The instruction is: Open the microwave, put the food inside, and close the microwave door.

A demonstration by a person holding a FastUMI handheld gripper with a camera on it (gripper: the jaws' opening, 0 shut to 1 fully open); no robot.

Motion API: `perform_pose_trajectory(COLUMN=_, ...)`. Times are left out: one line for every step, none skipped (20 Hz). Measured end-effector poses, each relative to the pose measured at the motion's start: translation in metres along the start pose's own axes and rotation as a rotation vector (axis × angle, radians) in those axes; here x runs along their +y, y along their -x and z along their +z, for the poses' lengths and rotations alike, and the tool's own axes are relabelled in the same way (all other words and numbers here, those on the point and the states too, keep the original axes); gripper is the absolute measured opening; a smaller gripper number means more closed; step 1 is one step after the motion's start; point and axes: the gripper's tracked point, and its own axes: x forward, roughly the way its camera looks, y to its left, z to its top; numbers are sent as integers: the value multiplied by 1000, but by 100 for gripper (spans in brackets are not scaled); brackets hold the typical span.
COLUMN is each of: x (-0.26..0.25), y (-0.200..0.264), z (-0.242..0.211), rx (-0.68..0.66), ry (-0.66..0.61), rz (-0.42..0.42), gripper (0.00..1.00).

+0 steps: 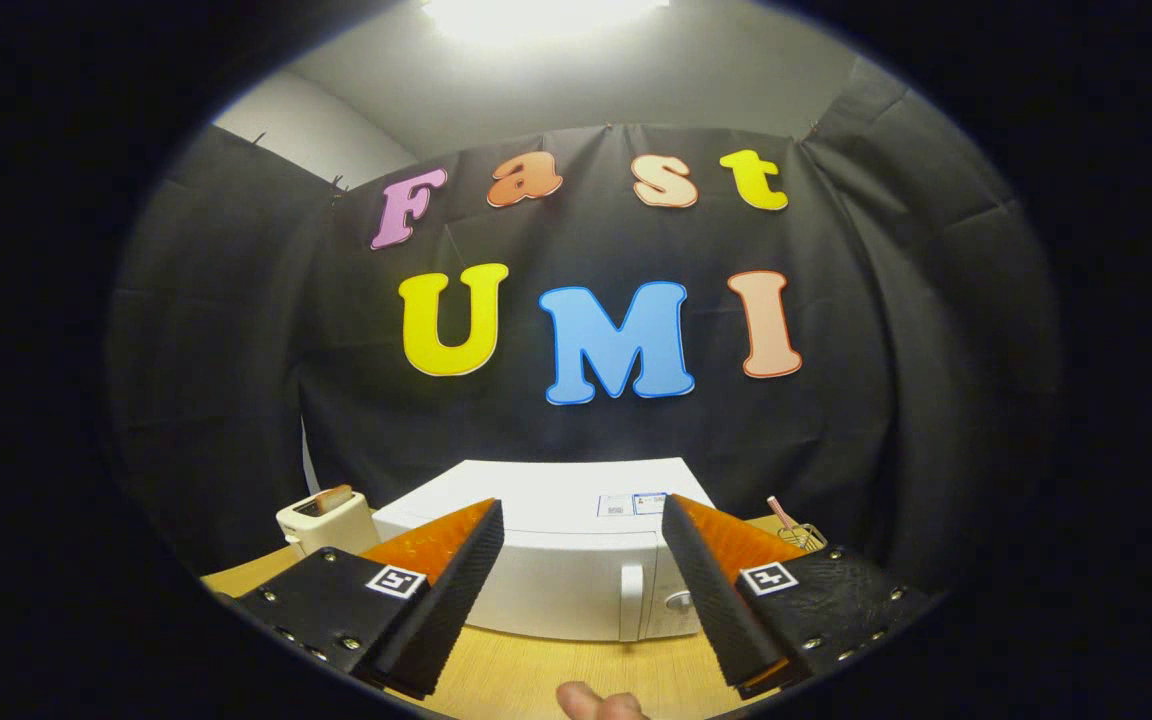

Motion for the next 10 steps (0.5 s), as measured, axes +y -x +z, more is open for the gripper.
perform_pose_trajectory(x=3, y=7, z=9, rx=-9, ry=-7, rz=14, gripper=98)
perform_pose_trajectory(x=2, y=11, z=16, rx=-18, ry=-5, rz=11, gripper=98)
perform_pose_trajectory(x=-1, y=16, z=22, rx=-34, ry=-2, rz=4, gripper=98)
perform_pose_trajectory(x=-2, y=21, z=27, rx=-47, ry=-6, rz=0, gripper=98)
perform_pose_trajectory(x=-2, y=24, z=28, rx=-51, ry=-15, rz=2, gripper=98)
perform_pose_trajectory(x=-1, y=28, z=31, rx=-54, ry=-29, rz=10, gripper=99)
perform_pose_trajectory(x=-1, y=32, z=33, rx=-59, ry=-37, rz=13, gripper=99)
perform_pose_trajectory(x=-4, y=34, z=37, rx=-64, ry=-41, rz=11, gripper=98)
perform_pose_trajectory(x=-7, y=36, z=39, rx=-69, ry=-46, rz=9, gripper=98)
perform_pose_trajectory(x=-8, y=38, z=41, rx=-68, ry=-51, rz=12, gripper=98)
